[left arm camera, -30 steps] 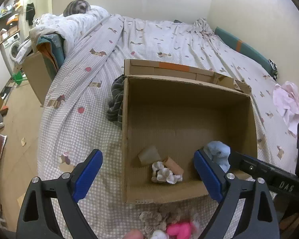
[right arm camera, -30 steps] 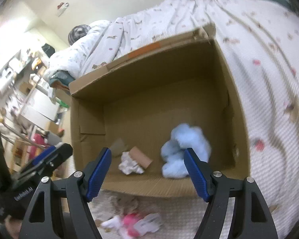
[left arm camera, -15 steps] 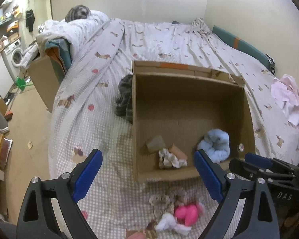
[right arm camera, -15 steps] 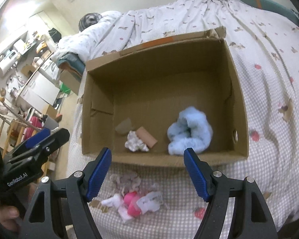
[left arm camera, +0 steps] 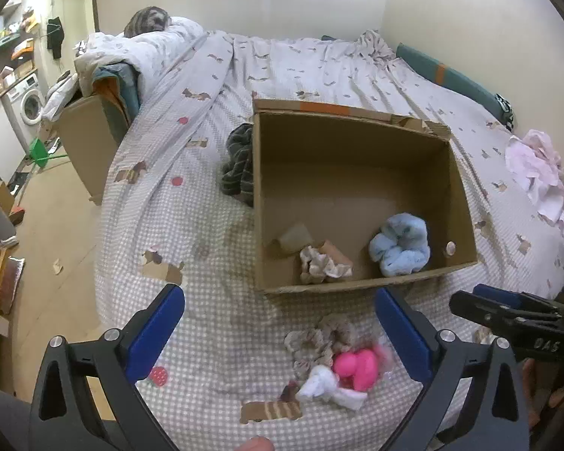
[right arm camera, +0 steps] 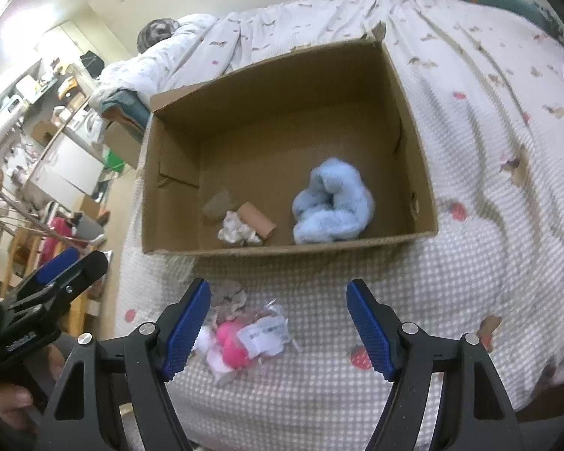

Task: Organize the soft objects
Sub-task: 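Grasp the clear plastic bag with the right gripper while the left gripper grasps the white sock, then carry the plastic bag and white sock over the box with both grippers, then open both grippers to drop the bag and sock into the box, then lower the right gripper onto the pink rubber duck and close, then grasp the beige lace scrunchie with the left gripper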

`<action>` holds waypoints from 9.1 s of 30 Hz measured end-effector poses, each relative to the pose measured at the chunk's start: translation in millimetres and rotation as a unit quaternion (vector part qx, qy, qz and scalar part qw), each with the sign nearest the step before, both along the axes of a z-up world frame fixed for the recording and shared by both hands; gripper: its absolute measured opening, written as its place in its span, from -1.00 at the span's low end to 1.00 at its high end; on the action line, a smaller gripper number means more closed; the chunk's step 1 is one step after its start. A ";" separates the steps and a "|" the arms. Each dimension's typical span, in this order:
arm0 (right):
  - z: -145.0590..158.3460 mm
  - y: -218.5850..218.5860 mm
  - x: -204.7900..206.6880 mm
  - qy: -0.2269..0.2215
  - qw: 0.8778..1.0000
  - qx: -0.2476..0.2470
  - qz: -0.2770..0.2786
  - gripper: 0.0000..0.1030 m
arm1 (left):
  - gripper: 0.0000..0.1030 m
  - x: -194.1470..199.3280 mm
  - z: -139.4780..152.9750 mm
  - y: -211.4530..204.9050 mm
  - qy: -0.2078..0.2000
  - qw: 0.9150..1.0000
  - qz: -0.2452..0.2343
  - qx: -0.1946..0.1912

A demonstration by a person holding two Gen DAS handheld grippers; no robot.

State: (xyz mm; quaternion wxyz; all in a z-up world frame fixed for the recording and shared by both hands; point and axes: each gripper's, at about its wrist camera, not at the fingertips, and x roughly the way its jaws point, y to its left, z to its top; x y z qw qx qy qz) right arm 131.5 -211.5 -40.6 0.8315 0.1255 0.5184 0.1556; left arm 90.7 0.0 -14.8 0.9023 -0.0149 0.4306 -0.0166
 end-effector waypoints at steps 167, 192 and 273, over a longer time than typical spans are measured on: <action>-27.3 20.1 77.5 0.045 0.998 0.016 0.040 -0.69 | 0.28 98.4 -23.1 -32.9 0.060 0.998 -0.031 -0.011; 23.6 2.5 67.4 -0.093 0.995 -0.022 -0.037 0.50 | 0.42 95.4 0.6 -6.2 0.009 0.999 0.019 -0.032; -41.4 -12.0 -10.3 0.100 0.994 -0.032 0.019 -0.07 | 0.91 41.7 -133.4 -36.4 0.184 0.980 0.017 -0.070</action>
